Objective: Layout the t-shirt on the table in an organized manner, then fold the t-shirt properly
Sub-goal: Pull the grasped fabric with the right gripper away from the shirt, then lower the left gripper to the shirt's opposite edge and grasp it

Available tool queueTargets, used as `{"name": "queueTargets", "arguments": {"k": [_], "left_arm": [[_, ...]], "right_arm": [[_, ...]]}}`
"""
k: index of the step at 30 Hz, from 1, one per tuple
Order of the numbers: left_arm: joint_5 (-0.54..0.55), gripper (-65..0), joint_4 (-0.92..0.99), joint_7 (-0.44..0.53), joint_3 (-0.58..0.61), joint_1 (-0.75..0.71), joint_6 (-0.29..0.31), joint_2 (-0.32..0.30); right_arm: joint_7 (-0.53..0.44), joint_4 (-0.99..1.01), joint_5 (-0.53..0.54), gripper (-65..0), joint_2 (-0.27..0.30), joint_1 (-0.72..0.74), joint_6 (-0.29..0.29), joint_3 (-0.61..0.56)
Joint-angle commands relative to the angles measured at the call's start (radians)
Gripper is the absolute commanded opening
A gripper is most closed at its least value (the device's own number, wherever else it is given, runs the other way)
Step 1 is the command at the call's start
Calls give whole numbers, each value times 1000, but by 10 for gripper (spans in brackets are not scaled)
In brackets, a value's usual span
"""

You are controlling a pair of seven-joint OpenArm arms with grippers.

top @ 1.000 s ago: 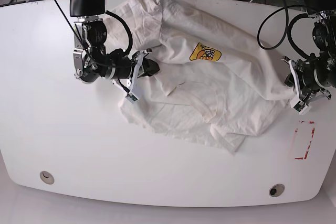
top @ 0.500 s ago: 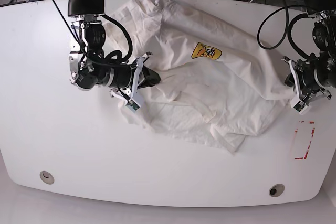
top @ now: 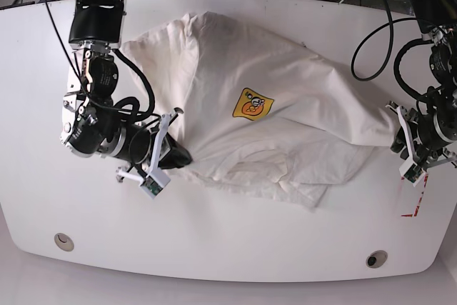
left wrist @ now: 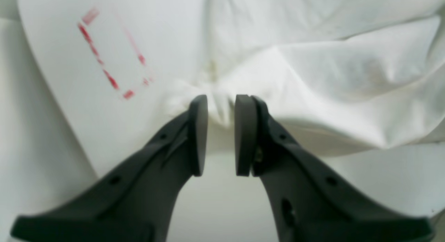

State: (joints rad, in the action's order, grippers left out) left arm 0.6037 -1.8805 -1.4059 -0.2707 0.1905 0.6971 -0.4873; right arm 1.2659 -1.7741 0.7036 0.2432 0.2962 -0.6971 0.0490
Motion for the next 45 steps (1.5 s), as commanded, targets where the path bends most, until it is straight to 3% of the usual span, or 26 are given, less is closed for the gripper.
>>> {"name": "queueTargets", "arguments": {"k": [1,8,21,32,36,39,45], "left_arm": [[3,-528,-26,10,-5,63,1,-20],[5,-528,-100,10,-5,212,1,-26],[35,-528,-97,10,-6,341,1,-12],[6,-524,-75,10,-8,248,1,151],[-66,-519,-75,10,-8,188,-63,200],[-129,-468,-74,10,-8,139,-87,221],[-247,-276,-75,38,-26,53,-95,246]], "right_arm": [[-25,-22,17,-650,23,84,-1,2],[-22,-20,17,-650,94,237,-1,4],[-21,-23,18,-650,141,337,-1,-4],[-21,-46,18,-650,149,306,-1,-4],[-21,-48,18,-650,147,289,-1,-5],[-22,-48,18,-650,147,263,-1,-5],[-25,-50,17,-650,144,225,-1,-5]]}}
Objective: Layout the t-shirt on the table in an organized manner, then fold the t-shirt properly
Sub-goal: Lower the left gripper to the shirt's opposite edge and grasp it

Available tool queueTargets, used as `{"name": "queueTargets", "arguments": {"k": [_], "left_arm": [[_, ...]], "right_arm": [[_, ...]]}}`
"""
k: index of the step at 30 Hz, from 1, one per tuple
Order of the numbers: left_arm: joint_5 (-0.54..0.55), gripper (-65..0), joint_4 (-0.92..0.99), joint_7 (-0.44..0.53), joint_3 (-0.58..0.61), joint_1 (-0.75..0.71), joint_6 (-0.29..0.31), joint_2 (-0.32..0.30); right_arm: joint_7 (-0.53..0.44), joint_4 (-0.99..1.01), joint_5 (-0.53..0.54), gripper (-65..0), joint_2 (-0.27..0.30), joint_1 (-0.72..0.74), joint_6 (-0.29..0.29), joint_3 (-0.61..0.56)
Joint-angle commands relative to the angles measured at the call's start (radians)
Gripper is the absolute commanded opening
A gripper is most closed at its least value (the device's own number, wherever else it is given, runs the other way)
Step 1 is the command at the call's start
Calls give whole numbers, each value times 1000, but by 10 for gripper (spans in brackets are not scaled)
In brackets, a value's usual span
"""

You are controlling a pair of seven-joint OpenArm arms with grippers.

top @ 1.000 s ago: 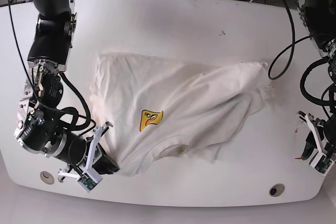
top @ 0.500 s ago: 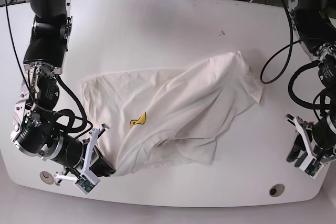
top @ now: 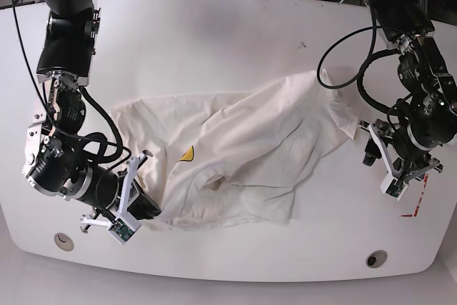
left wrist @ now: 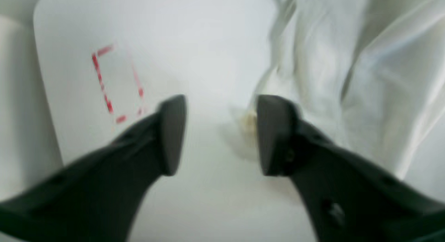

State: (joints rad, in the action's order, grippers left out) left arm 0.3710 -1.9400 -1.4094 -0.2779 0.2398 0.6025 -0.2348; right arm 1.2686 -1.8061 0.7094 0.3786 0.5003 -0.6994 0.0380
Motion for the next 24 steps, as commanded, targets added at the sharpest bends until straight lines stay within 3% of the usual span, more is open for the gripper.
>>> {"name": "queueTargets", "arguments": {"k": [1,7,18,24], "left_arm": [[-30,-251,-16,49,-28,-9,0,-4],[-129,-140,-11,58,-114,-35,-5,45],[-169,-138,241,66,-231,-35,0,78],[-154,-138,336,140,-245,-35,23,119]], "right_arm": [[-28,-17,11,-650,9,14,1,6],[-30,-19,11,-650,9,-9,1,9],[-30,-65,11,-650,9,-47,1,9],[-28,-90,11,-650,9,-65,1,7]]}}
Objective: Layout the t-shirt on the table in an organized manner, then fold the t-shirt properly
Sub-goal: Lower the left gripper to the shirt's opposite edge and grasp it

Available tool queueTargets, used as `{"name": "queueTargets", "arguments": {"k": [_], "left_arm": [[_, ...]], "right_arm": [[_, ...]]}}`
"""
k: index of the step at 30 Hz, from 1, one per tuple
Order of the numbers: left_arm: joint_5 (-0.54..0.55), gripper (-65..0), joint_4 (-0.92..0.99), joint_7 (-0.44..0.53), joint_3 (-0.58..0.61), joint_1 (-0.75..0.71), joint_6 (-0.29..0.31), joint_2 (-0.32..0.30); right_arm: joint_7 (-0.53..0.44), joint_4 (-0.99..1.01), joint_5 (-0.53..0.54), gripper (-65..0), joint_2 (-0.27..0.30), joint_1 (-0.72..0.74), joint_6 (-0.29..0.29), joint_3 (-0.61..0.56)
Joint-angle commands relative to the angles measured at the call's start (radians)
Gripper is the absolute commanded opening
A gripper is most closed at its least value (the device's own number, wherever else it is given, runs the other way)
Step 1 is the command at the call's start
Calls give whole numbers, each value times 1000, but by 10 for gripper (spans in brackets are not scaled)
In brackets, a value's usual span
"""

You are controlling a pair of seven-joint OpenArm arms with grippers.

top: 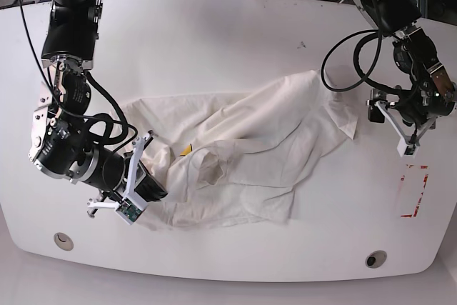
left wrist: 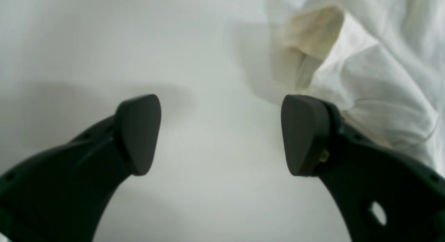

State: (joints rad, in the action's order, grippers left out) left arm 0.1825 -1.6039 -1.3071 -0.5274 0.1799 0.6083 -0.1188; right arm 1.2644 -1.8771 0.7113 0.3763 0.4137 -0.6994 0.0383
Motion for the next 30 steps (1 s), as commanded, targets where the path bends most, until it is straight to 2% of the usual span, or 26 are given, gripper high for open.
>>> {"name": "queueTargets", "arguments": {"k": [1,3,5,10,23,30], "left_arm": [[51,-138,10,39,5,25,35,6],[99,-138,27,37,3,25,75,6],[136,-138,46,37,3,23,90,6],[193,-138,109,37,2,23,90,8],[193,-138,273,94,10,25,90,32],[197,-146,293,94,115,27,90,51]], "right_arm": [[-24,-19,9,-650,11,17,1,7],[-24,-19,9,-650,11,14,1,7],[-24,-19,9,-650,11,14,1,7],[-22,-19,9,-650,11,12,1,10],[-22,-19,9,-650,13,12,1,15],[-22,-19,9,-650,11,12,1,13]]}}
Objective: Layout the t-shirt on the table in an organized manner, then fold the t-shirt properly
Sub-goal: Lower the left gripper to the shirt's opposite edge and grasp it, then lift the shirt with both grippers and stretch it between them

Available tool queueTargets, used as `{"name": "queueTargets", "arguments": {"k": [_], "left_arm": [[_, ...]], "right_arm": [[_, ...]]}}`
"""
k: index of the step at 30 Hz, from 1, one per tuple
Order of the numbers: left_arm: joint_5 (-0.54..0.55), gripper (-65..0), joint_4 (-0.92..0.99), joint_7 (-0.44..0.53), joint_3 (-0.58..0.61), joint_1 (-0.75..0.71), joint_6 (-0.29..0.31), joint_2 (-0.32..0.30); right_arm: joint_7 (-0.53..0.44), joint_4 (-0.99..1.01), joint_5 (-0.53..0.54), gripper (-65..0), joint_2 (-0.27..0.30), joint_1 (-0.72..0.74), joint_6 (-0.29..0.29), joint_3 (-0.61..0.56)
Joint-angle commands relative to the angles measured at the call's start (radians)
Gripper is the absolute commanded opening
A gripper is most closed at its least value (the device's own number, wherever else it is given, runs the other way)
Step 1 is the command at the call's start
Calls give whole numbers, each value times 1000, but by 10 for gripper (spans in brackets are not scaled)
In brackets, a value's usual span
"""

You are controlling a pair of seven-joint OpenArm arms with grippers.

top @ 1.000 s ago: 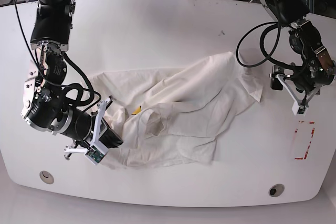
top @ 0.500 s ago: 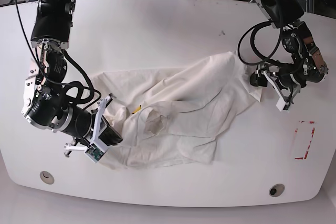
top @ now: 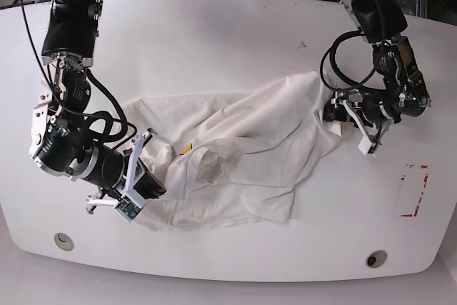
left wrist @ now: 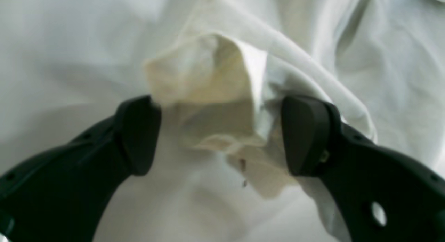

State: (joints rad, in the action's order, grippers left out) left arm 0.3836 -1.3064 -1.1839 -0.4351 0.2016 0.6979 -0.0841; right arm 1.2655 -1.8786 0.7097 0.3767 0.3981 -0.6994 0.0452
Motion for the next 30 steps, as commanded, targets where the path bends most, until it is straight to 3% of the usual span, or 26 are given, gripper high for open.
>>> {"name": "queueTargets", "arguments": {"k": [1,4,5,8,11,18,23,30], "left_arm": [[-4,-153,-6,-29,28,5,0,19],[-4,-265,-6,-29,46,5,0,30],[-4,-350,-6,-29,46,6,0,31],[-7,-514,-5,-29,45,11,0,31],[-4,-640,-9,-29,46,12,0,31],[-5,-650,-131,-29,46,25,0,27],[-4,-650,-327,-31,46,39,0,16],[45,-650,-447,-35,48,135,0,-6]], "right_arm": [[-23,-17,11,-650,11,28,1,6],[-23,-17,11,-650,11,28,1,5],[-23,-17,11,-650,11,28,1,5],[-23,-17,11,-650,11,28,1,6],[-25,-17,11,-650,11,28,1,6],[-27,-17,6,-650,11,31,1,8],[-28,-17,3,-650,15,63,1,9],[-28,-16,3,-650,17,147,1,58]]}}
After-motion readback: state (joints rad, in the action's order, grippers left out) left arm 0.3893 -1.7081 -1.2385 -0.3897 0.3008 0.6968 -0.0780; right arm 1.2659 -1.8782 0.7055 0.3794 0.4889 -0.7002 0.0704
